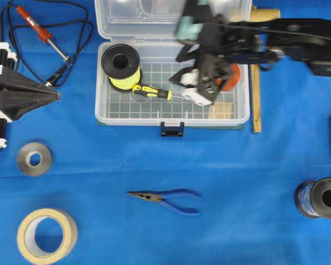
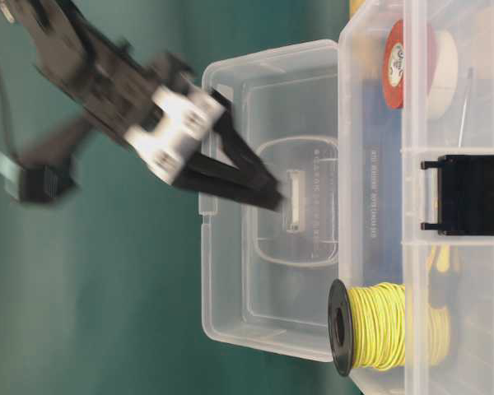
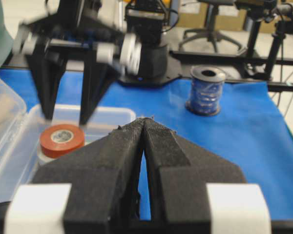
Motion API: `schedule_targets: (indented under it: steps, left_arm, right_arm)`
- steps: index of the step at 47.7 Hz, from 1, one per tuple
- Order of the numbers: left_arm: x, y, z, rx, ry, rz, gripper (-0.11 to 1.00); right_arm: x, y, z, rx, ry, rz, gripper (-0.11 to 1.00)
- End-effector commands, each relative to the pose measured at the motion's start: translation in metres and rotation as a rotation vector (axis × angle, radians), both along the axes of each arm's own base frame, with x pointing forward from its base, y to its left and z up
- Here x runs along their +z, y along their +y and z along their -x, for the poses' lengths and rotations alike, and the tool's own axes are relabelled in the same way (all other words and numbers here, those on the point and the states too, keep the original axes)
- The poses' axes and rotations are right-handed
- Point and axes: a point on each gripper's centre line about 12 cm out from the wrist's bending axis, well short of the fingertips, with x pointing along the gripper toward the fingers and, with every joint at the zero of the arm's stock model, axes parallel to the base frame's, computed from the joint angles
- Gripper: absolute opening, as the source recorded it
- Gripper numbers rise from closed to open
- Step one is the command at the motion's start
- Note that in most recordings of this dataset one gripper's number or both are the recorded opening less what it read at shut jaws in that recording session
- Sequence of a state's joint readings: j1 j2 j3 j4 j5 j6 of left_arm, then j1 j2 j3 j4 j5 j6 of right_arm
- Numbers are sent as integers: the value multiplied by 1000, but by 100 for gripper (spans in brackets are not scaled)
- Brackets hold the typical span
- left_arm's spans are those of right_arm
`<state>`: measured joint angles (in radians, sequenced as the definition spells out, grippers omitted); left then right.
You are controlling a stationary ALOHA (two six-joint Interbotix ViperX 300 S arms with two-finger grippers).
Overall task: Pick the screwdriver from the toolbox among several items.
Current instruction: 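Move the right gripper over the yellow-black screwdriver in the toolbox, then lower the right gripper and close it on the screwdriver handle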
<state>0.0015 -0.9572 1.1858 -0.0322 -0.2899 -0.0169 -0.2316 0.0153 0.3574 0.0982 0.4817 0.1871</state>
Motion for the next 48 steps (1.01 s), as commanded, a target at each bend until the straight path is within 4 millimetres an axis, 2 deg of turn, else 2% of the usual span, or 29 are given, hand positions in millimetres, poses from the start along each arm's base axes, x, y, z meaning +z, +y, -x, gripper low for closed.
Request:
schedule_targets:
  steps: [1, 16, 22, 30, 36, 39, 43, 48]
  left_arm:
    - [3, 0, -2, 1, -9, 4, 0]
    - [0, 0, -1, 1, -5, 3, 0]
    - [-2, 0, -1, 1, 0, 3, 0]
    - [-4, 0, -1, 1, 6, 1, 0]
    - [-5, 0, 0, 1, 8, 3, 0]
    - [-5, 0, 0, 1, 9, 3, 0]
    - [-4, 0, 0, 1, 8, 3, 0]
    - [-4, 0, 0, 1, 6, 4, 0]
  right_arm:
    - [-5, -7, -18, -21, 10, -15, 84]
    - [-80, -14, -44, -55, 149, -69, 81]
    - [-93, -15, -51, -54, 167, -73, 81]
    - [-107, -13, -59, -45, 178, -72, 81]
    - [-109, -12, -62, -36, 179, -67, 79]
    - [-108, -12, -62, -32, 181, -65, 70]
    - [-106, -12, -61, -27, 191, -63, 48]
    - [-96, -11, -58, -23, 191, -60, 46]
